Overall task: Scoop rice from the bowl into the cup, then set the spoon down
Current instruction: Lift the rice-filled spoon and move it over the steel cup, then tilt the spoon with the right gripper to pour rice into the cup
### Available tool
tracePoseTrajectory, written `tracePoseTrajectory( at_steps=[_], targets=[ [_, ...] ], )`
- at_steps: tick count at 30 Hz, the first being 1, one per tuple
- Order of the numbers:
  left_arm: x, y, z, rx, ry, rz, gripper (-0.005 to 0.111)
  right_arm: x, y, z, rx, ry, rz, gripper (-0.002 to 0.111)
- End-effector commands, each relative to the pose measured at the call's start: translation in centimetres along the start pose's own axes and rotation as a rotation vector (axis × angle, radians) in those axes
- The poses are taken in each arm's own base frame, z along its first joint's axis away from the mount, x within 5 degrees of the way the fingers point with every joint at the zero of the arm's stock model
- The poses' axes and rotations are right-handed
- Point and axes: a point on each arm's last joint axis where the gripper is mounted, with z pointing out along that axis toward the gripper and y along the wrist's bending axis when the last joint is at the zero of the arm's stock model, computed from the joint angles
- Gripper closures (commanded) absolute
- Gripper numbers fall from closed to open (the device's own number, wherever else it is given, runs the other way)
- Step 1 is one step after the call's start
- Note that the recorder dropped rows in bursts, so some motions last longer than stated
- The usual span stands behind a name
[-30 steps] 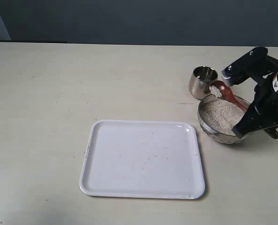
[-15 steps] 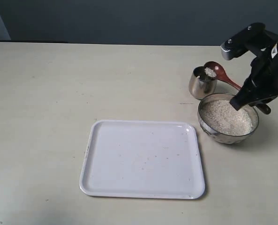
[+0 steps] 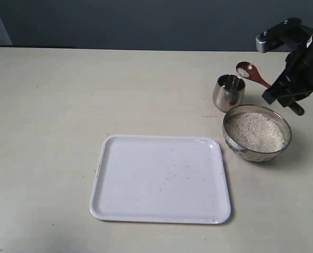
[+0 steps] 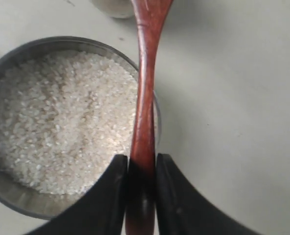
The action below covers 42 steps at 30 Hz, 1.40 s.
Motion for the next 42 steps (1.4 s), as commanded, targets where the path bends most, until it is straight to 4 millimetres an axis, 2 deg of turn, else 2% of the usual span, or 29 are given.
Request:
tracePoseTrajectory(
  at_steps=[1, 12, 19, 29, 42],
  targets=[
    [-0.2, 0.0, -0.1, 0.003, -0.009, -0.005, 0.106, 0.1, -0.7, -0.1, 0.018, -0.011, -0.009, 0.109],
    [-0.2, 0.0, -0.1, 0.003, -0.009, -0.005, 0.106, -0.4, -1.1, 0.0, 0.055, -0.051, -0.050, 0.109],
    [-0.2, 0.0, -0.1, 0.003, -0.009, -0.005, 0.106, -1.0, 0.1, 1.6, 0.078, 0.008, -0.153, 0.109],
    [-0.2, 0.0, -0.1, 0.003, -0.009, -0.005, 0.106, -2.1, 1.1, 1.2, 0.235, 0.004, -0.231, 0.109],
    [-0.2, 0.0, -0.1, 0.003, -0.009, -0.005, 0.106, -1.7, 1.7, 1.7, 0.276, 0.045, -0.314, 0.109]
  ],
)
